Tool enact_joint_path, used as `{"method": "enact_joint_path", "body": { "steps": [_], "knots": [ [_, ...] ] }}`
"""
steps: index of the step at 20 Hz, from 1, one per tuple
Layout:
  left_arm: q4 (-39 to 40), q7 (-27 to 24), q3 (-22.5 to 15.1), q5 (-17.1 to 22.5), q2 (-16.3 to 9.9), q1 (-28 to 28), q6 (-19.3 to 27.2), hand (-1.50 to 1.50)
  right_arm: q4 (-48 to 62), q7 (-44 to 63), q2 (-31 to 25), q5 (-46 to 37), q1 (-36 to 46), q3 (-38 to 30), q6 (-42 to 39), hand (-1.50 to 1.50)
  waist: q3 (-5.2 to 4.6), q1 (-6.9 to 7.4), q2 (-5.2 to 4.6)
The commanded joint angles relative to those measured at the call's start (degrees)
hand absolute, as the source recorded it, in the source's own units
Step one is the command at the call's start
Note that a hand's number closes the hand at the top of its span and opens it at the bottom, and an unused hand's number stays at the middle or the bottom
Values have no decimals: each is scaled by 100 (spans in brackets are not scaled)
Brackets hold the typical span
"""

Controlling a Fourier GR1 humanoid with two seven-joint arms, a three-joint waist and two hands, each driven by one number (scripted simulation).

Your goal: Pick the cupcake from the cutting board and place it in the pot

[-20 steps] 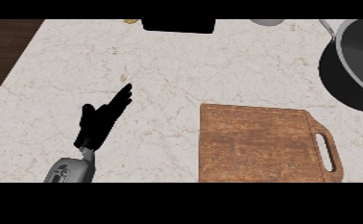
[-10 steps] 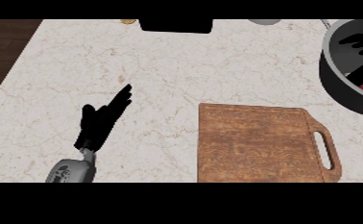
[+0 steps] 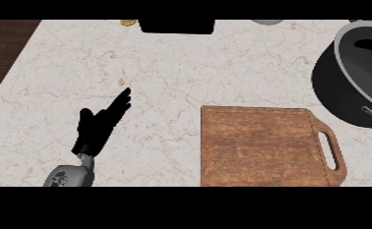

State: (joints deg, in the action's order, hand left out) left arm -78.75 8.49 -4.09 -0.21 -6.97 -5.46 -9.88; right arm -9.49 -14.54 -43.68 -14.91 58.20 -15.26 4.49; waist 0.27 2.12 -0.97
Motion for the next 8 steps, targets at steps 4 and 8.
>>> {"method": "enact_joint_path", "body": {
  "steps": [4, 8],
  "knots": [
    [-54, 190, 142, 137, -51, -258, -65, 0, 3, -510, -642, 904, -287, -1012, 211, -150, -1, -31, -15],
    [85, 51, -37, -77, 154, -151, 124, 0, 104, -964, -1152, 1262, -762, -1397, -471, -150, 9, -30, -41]
  ]
}}
